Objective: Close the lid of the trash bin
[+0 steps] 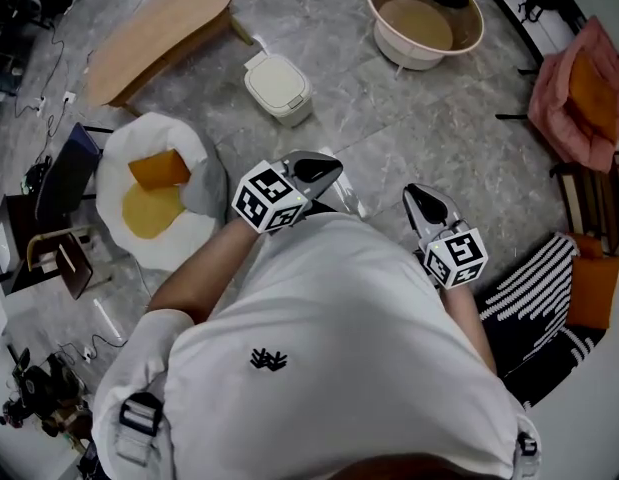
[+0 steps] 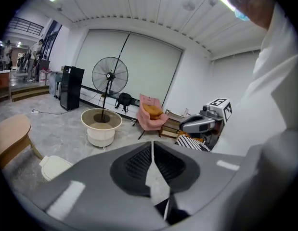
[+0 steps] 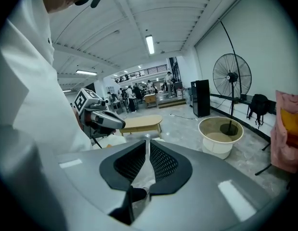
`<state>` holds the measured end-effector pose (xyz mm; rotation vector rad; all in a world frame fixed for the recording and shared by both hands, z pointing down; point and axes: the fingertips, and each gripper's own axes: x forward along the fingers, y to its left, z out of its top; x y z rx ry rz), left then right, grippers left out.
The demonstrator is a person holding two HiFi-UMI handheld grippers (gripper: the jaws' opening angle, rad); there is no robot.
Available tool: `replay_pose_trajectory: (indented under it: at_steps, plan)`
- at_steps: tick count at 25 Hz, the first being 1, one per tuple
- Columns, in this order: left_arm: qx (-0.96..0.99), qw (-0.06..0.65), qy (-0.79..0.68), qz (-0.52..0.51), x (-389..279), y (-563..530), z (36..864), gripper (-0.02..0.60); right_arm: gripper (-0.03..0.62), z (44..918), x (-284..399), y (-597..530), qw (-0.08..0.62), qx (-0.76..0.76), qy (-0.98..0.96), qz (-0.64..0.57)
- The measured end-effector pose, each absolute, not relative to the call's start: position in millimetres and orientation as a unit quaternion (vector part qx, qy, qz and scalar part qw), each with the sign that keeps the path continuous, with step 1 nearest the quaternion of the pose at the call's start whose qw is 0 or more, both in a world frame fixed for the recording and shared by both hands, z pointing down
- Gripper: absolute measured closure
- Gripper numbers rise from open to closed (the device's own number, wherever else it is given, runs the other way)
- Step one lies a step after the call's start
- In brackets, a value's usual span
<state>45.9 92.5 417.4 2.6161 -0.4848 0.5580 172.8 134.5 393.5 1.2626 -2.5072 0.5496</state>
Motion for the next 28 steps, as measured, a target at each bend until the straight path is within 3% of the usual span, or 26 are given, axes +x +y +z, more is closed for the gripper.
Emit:
replay_pose_trajectory:
  at_steps: [28]
  plan:
    - [0.938,0.213,-0.171,0.213,38.5,95.8,428.7,0.512,0.577,394.5,164.2,139.6,0.139,0.440,-0.866,0.191]
